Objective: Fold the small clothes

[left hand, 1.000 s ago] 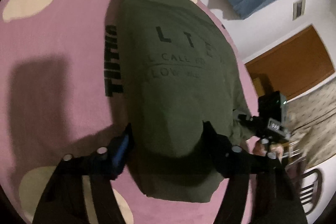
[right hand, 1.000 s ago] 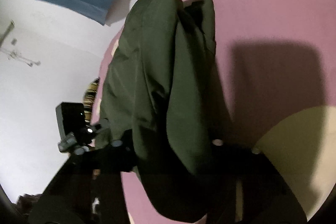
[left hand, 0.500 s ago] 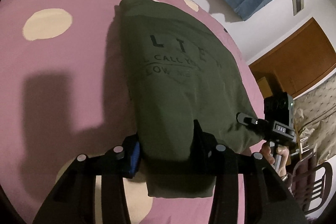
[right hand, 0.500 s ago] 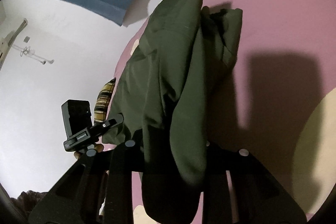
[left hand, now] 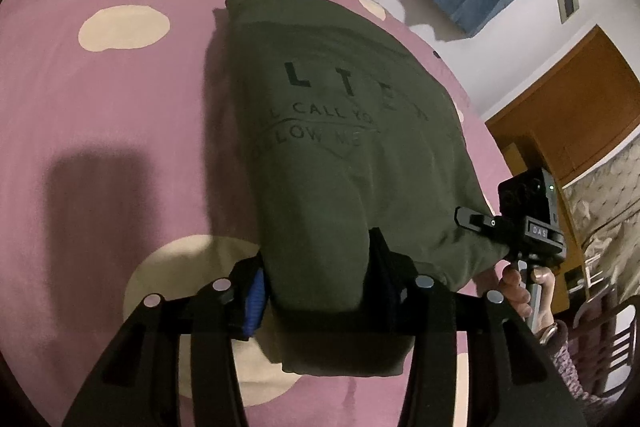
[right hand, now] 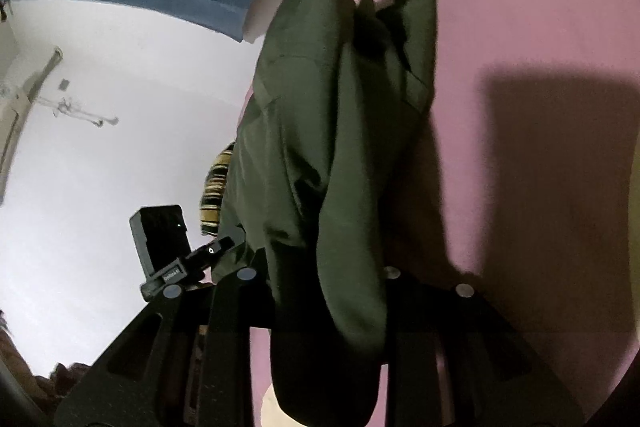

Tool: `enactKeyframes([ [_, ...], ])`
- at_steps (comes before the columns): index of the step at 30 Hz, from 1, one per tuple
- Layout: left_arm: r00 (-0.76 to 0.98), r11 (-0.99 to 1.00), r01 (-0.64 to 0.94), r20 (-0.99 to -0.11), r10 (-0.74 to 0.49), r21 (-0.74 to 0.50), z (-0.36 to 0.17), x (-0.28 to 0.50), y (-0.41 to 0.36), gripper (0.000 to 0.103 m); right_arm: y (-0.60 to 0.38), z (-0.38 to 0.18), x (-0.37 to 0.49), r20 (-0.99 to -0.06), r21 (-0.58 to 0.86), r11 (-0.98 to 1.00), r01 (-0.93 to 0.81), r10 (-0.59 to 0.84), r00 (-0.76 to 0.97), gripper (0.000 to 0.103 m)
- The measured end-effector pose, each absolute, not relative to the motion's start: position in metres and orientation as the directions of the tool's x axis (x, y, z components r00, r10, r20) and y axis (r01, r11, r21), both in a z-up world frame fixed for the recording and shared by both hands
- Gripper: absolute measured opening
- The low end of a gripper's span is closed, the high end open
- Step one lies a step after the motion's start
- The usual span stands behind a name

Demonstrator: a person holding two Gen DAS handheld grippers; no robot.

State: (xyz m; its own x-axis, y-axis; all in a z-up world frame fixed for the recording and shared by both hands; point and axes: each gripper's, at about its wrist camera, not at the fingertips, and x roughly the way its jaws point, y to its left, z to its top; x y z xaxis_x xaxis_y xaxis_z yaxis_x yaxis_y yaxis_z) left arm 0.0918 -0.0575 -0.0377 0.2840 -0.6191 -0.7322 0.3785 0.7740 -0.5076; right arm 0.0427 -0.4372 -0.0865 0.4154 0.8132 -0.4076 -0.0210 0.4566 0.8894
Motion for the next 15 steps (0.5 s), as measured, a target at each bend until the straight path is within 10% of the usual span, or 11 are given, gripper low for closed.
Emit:
enactKeyframes([
  [15,0.317,0.761,0.401,-0.703,-0.637,-0.509,-0.046,0.085,-0.044,0.054,-0.45,-0.088,0.039,-0.376,0.895,0.442,-0.058,0.819,0.433,0.025],
])
